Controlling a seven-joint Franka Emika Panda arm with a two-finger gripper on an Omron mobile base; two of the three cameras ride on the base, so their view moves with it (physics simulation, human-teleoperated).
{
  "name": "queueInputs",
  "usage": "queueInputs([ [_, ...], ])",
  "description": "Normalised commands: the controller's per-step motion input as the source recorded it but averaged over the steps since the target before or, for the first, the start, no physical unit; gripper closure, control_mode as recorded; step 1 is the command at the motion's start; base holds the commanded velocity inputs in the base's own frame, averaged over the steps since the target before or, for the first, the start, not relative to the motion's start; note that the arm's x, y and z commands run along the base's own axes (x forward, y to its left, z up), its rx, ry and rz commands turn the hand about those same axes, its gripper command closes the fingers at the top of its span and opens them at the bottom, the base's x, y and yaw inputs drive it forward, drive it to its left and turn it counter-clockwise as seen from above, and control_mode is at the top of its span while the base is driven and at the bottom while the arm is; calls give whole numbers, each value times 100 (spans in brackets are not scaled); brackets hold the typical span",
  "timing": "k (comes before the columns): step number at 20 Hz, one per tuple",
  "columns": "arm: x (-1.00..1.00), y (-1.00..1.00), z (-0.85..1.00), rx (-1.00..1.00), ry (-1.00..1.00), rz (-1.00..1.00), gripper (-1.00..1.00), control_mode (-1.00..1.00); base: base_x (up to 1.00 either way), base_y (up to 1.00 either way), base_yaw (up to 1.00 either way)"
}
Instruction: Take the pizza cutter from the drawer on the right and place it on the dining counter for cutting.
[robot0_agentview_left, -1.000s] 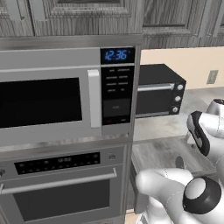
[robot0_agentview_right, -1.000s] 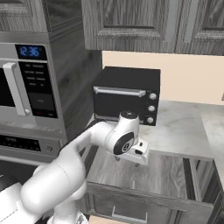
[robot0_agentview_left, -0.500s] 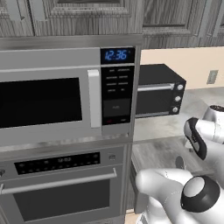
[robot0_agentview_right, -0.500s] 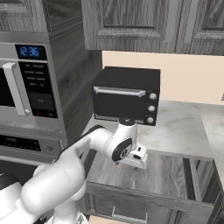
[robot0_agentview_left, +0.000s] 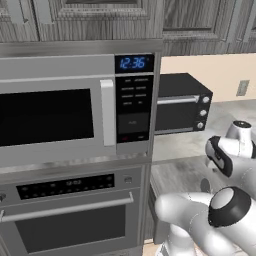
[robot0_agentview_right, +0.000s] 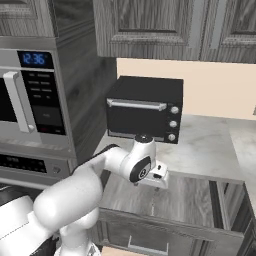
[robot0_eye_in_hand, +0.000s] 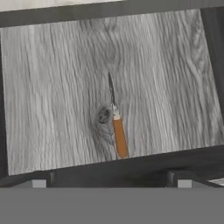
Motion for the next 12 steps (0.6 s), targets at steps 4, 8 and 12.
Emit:
queueInputs([
  [4,7,-36,-31,0,0,12,-100,-100,0,0,0],
  [8,0,-4,-31,0,0,5,-100,-100,0,0,0],
  [12,0,0,-30,0,0,0,-100,-100,0,0,0],
])
